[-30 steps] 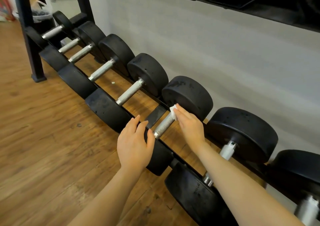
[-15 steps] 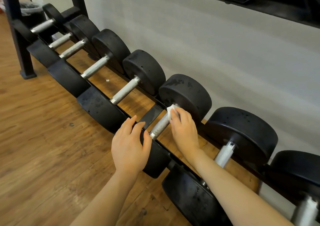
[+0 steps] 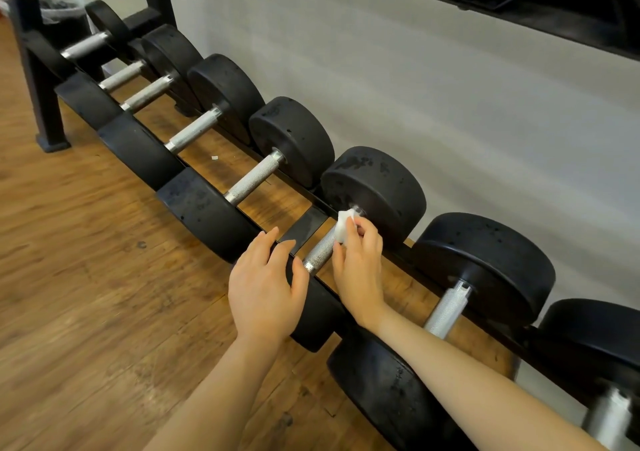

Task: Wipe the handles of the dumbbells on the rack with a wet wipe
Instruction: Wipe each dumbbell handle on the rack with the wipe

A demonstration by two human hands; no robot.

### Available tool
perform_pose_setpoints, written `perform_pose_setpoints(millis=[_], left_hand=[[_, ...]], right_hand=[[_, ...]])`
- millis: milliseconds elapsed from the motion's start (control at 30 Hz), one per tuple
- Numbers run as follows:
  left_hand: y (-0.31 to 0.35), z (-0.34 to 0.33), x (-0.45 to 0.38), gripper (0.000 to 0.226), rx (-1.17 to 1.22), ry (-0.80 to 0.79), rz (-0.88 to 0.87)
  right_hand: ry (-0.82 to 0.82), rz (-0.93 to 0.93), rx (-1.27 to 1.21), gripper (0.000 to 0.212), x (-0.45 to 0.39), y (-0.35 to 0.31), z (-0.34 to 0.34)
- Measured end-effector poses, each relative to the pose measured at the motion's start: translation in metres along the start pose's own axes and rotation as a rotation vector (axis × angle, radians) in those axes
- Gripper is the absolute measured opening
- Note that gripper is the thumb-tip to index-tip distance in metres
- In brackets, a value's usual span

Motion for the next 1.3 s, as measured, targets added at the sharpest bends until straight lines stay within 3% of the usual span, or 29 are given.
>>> perform_pose_setpoints(millis=[167, 333, 500, 667, 900, 1300], left_hand=[[0.000, 0.001, 0.001, 0.049, -0.003, 0.001, -0.008], [-0.002, 0.000, 0.001, 0.048, -0.011, -0.010, -0.006], [0.000, 0.001, 0.001, 0.049, -0.005, -0.004, -0.004], [0.000, 0.001, 0.001, 0.050, -0.002, 0.002, 0.002], [0.001, 0.002, 0.001, 0.052, -0.007, -0.006, 0.010], [0.000, 0.001, 0.001, 0.047, -0.013, 0.009, 0.000]], right_hand=[[0.020, -0.091, -0.088, 0.056, -0.007, 0.000, 0.003], [-0.044, 0.027, -0.079, 0.059, 0.002, 0.005, 0.002], [-0.035, -0.099, -0.244, 0.067, -0.007, 0.007, 0.001], [-0.128, 0.075, -0.153, 0.075, 0.009, 0.020, -0.002], [-0.015, 0.021, 0.040, 0.065, -0.009, 0.006, 0.000], [-0.117, 0.258, 0.175, 0.064, -0.019, 0.017, 0.013]])
Point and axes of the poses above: each hand's wrist, its own x-axis away from the middle knuckle, its own z-axis out of the back of the hand, y = z × x, the point moved 1 cm from there along -x, towards the middle knuckle, and after that the axes turned 12 degrees about -z, right-handed, at the moved point
